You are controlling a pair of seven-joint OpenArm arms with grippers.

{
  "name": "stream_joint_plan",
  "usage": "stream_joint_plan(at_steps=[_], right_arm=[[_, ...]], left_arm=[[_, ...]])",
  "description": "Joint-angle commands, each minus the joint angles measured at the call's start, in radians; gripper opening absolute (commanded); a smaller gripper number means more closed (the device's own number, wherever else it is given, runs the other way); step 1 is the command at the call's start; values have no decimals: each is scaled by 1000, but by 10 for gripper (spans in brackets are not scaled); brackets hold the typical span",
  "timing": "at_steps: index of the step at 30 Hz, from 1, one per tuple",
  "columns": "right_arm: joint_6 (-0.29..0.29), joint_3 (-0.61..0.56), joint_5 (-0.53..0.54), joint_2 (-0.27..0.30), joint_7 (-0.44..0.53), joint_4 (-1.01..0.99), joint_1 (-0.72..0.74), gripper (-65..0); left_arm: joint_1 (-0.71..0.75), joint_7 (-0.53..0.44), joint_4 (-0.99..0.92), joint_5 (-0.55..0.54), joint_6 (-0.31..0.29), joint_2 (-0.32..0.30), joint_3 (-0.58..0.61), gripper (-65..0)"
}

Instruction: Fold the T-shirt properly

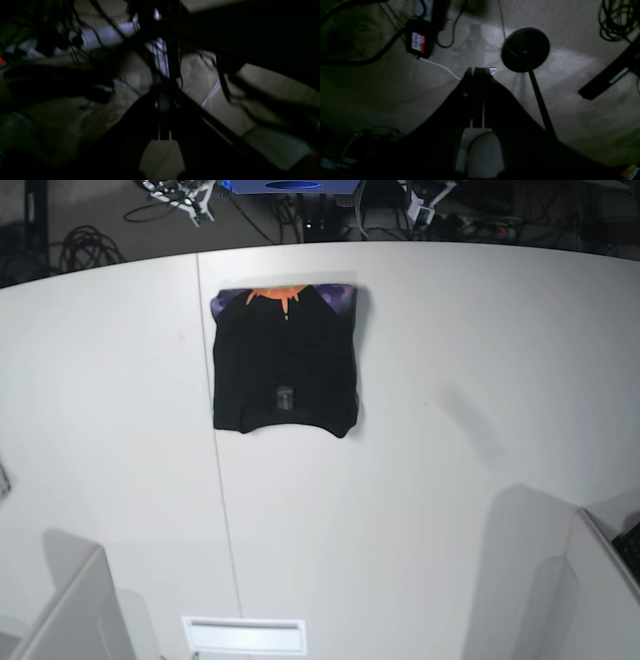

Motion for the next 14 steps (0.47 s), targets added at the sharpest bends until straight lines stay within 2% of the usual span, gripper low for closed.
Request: stream_joint_plan(at_steps=[1, 6, 8, 14], right_arm=[[-25, 3, 4, 4, 7, 2, 0, -650], [-115, 4, 4, 1, 7, 0, 0, -650], [-135, 4, 4, 1, 7, 0, 0, -650], [-141, 4, 4, 1, 7, 2, 0, -650]], left_arm=[[7, -5, -4, 4, -8, 9, 2, -650], [7, -5, -5, 3, -6, 18, -4, -650], [7, -5, -5, 1, -6, 15, -7, -650], [7, -5, -5, 1, -6, 1, 0, -650]])
